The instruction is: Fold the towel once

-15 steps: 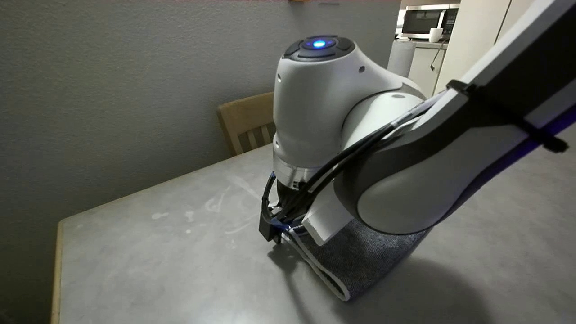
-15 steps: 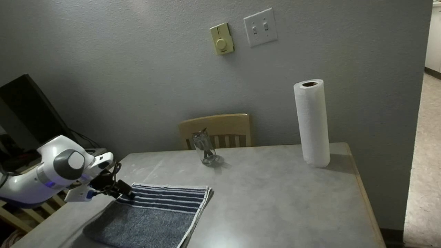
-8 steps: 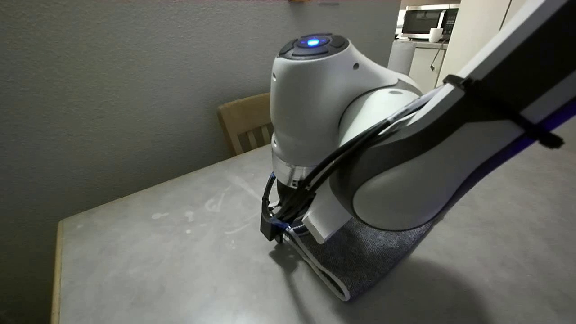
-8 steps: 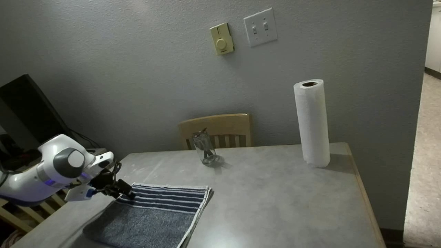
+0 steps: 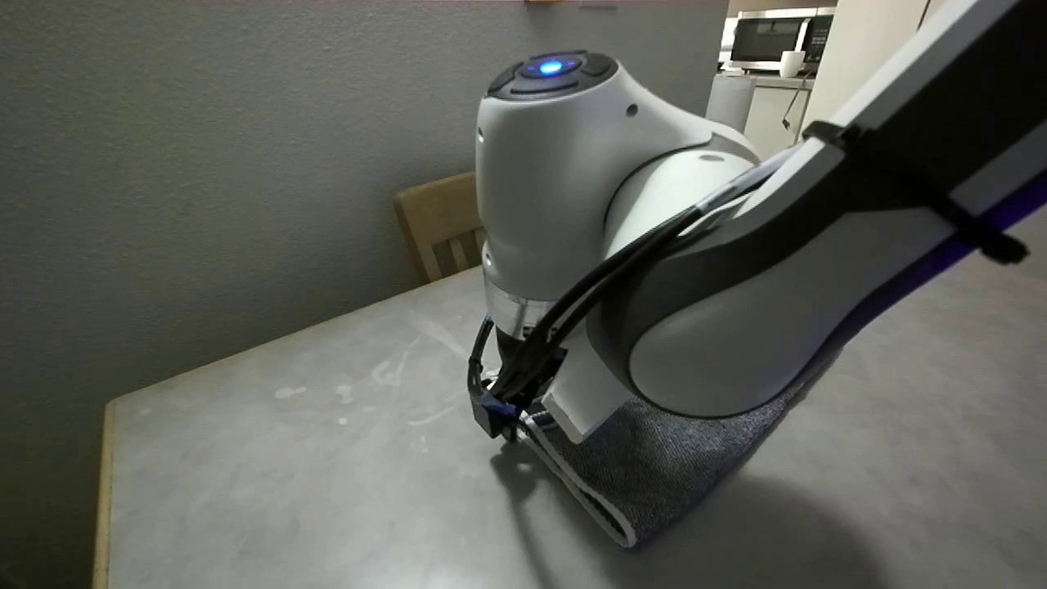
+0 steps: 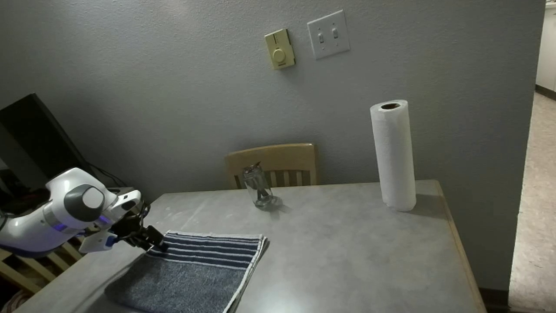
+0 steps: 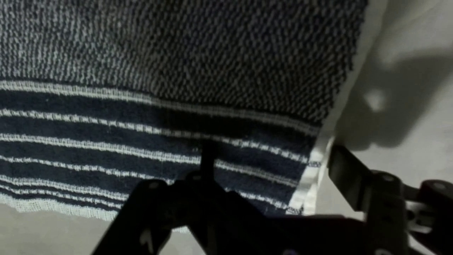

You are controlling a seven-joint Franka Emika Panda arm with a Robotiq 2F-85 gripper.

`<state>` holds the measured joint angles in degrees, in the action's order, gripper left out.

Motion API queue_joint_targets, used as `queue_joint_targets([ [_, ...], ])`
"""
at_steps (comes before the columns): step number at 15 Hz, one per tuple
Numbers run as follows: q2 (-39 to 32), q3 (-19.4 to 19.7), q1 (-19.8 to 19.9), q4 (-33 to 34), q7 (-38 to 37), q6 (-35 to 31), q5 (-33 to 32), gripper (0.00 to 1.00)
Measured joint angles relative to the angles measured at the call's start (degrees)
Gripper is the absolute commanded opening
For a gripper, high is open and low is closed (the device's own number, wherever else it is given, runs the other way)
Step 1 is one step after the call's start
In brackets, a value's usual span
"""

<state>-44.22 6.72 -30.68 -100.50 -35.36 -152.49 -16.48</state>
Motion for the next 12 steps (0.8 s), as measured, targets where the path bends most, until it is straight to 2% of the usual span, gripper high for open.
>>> queue_joint_targets([
  [1, 0.00, 0.00, 0.00, 0.02, 0.00, 0.12, 0.00, 0.56],
  [8, 0.10, 0.06, -0.60, 0.86, -0.01, 1.26, -0.03, 0.06],
  [9, 0.10, 0.15, -0.64, 1.00, -0.01, 1.79, -0.07, 0.01],
  [12, 0.16, 0.40, -0.64, 1.30, -0.01, 2.78, -0.14, 0.00],
])
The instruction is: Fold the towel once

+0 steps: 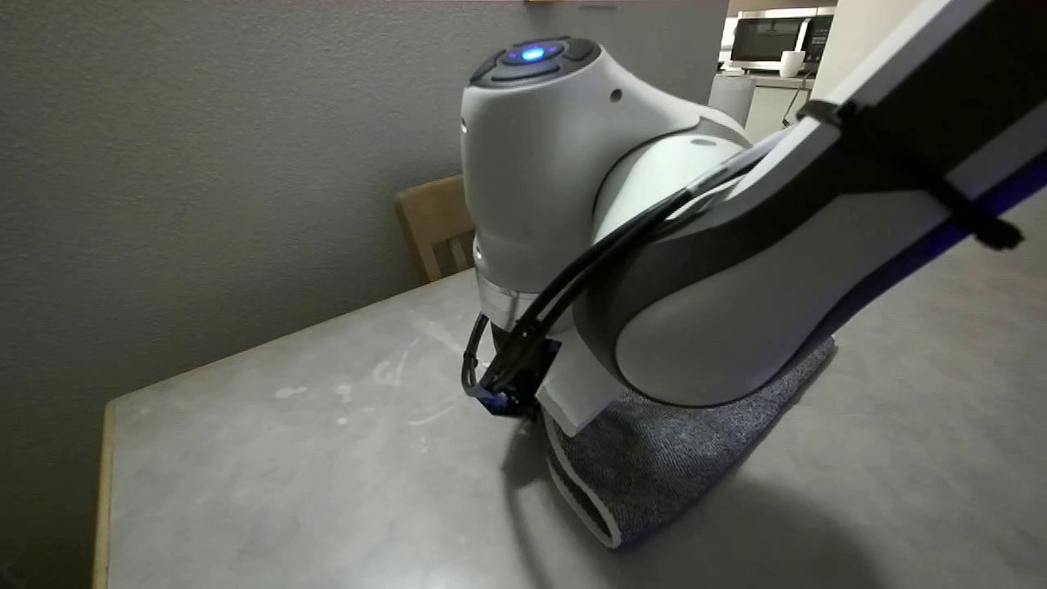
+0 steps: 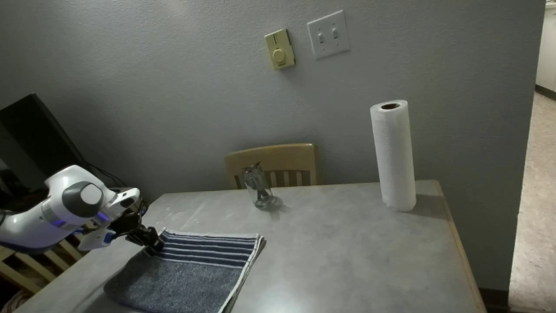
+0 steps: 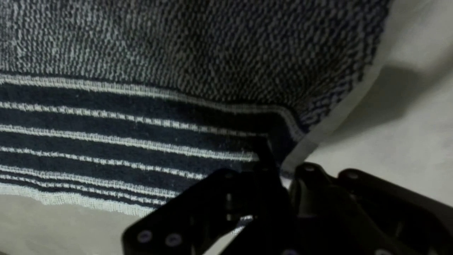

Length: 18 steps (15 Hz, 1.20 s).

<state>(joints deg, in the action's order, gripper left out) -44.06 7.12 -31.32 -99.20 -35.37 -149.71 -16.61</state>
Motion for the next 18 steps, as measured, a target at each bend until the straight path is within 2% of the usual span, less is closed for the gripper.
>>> queue_joint_targets([
  [11, 0.41, -0.25, -0.03, 0.11, 0.68, 0.26, -0.05, 0.02],
  [18, 2.27, -0.69, 0.36, -0.65, 4.52, -0.15, -0.05, 0.02],
])
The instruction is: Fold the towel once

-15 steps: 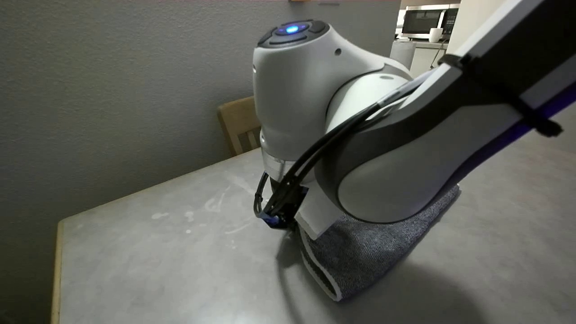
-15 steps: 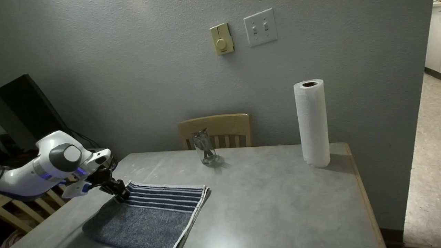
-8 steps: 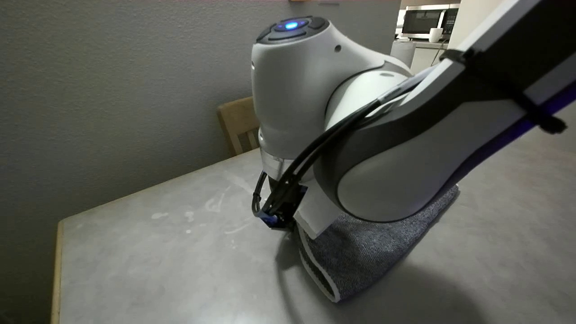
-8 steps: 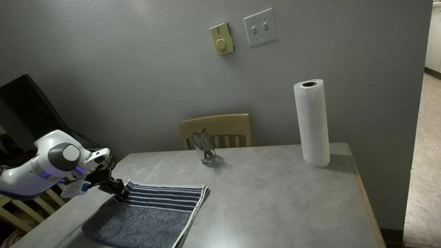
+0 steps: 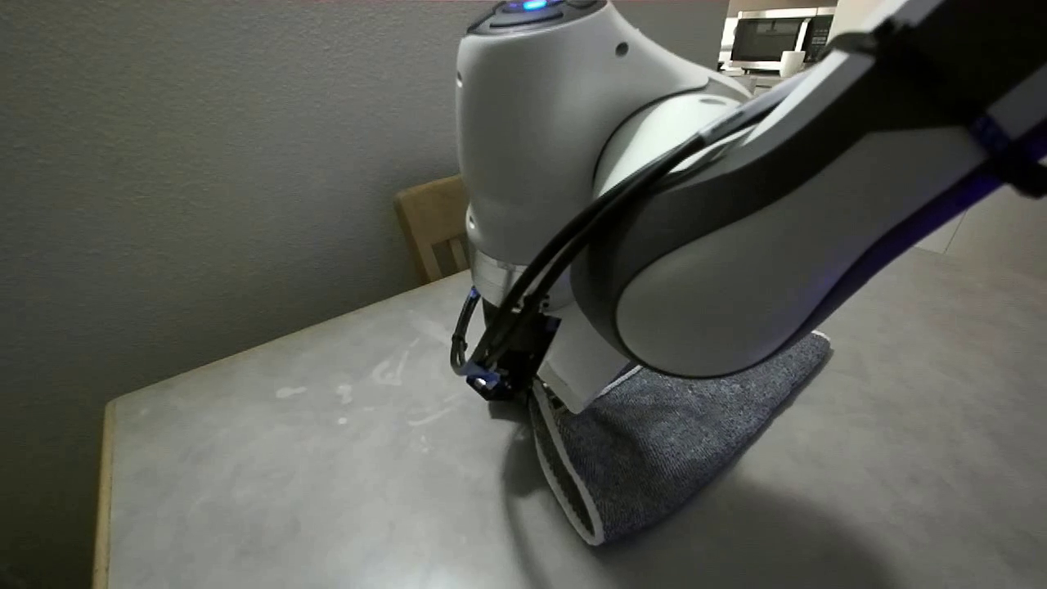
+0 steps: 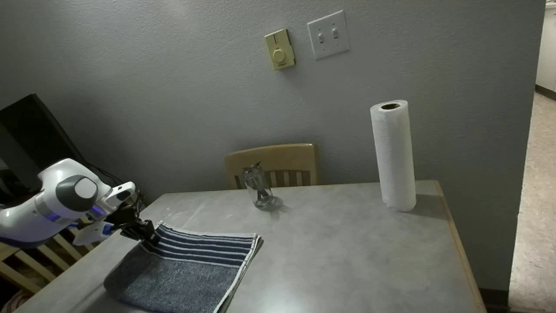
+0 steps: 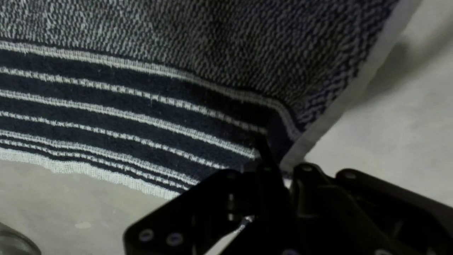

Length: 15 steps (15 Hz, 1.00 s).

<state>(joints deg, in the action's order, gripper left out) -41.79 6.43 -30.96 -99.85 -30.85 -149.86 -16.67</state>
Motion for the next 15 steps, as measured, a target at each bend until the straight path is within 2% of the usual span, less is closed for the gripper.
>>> queue_joint_targets([
  [5, 1.64, -0.99, 1.50, -1.72, 4.56, -1.97, 0.01, 0.02],
  [9, 3.59, -3.65, 4.78, -4.34, 10.75, -5.53, 0.16, 0.02],
  [12, 5.54, -7.86, 9.27, -6.94, 18.46, -9.01, 1.39, 0.02],
  [15, 7.34, -13.16, 14.28, -8.64, 27.06, -9.79, 4.68, 0.02],
])
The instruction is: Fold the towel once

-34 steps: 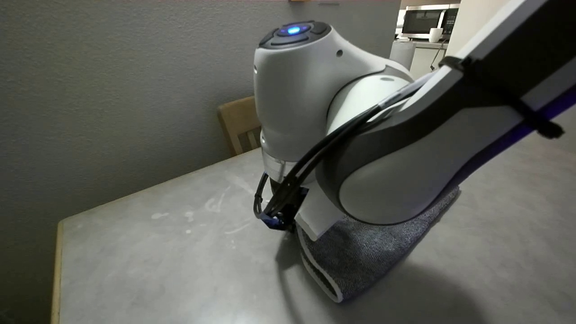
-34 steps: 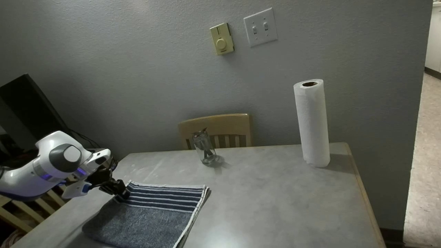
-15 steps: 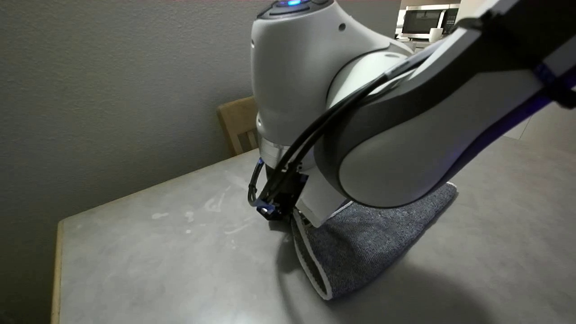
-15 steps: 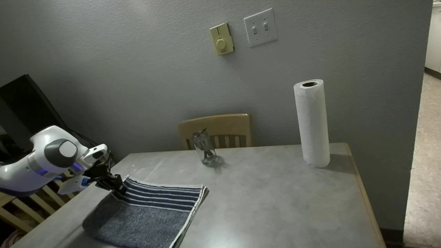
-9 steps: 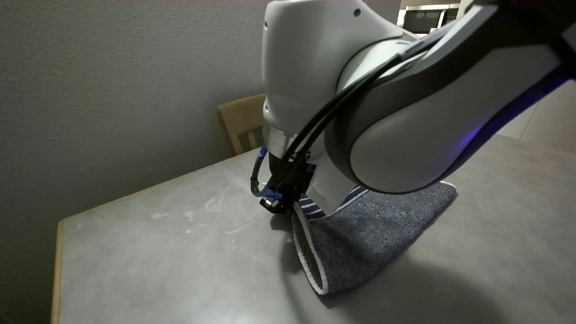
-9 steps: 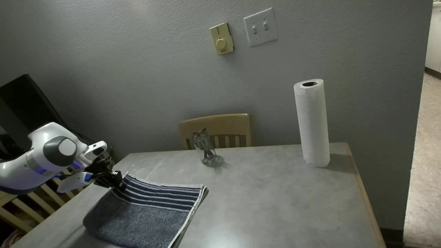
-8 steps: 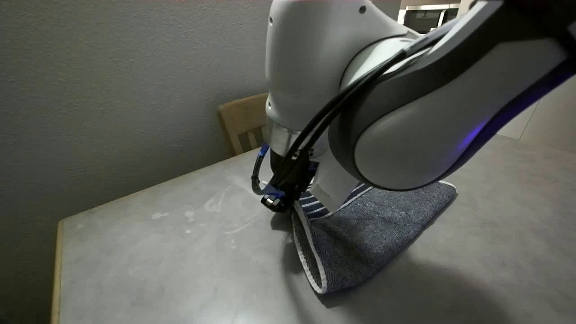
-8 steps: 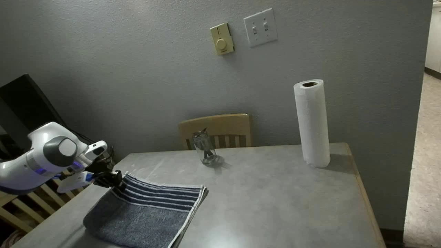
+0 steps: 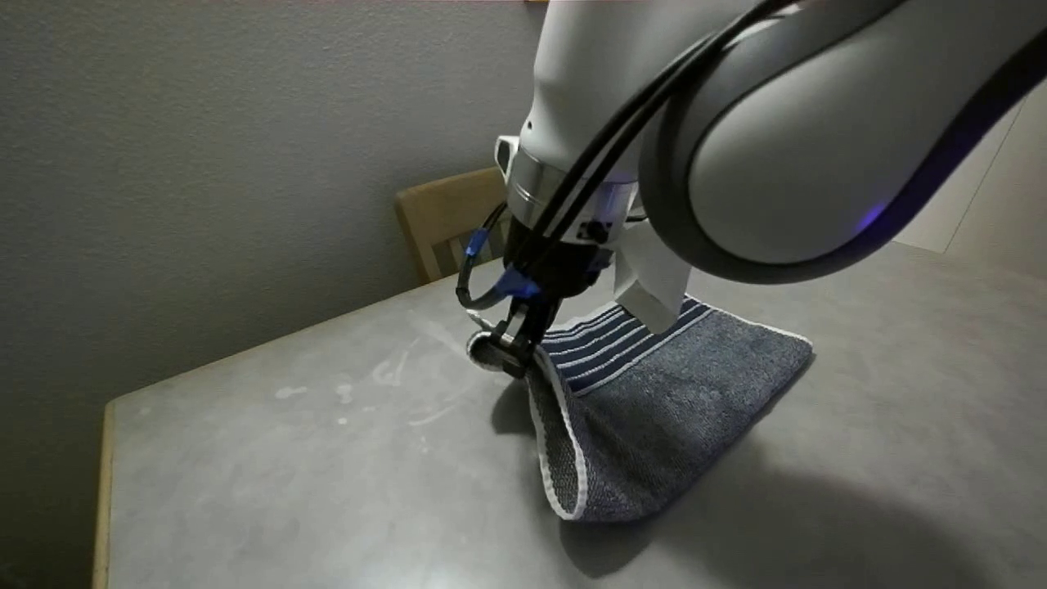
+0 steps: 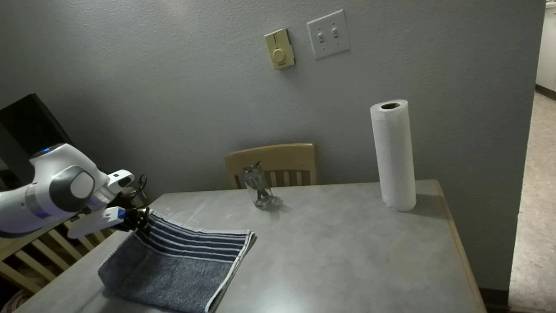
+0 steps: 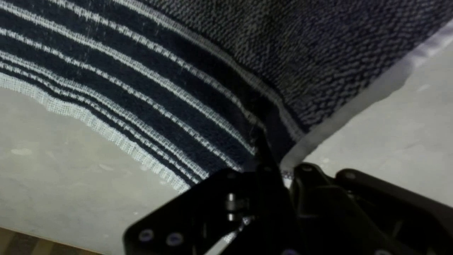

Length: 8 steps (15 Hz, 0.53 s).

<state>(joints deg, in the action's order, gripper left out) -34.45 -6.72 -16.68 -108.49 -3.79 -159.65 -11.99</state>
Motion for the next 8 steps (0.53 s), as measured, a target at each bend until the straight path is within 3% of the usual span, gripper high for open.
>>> queue_joint_targets([
  [4, 1.34, -5.86, 5.20, -0.42, 8.84, 0.46, 4.86, 0.02],
  [8, 2.46, -7.18, 6.90, -0.38, 11.70, 3.62, 6.29, 0.02],
])
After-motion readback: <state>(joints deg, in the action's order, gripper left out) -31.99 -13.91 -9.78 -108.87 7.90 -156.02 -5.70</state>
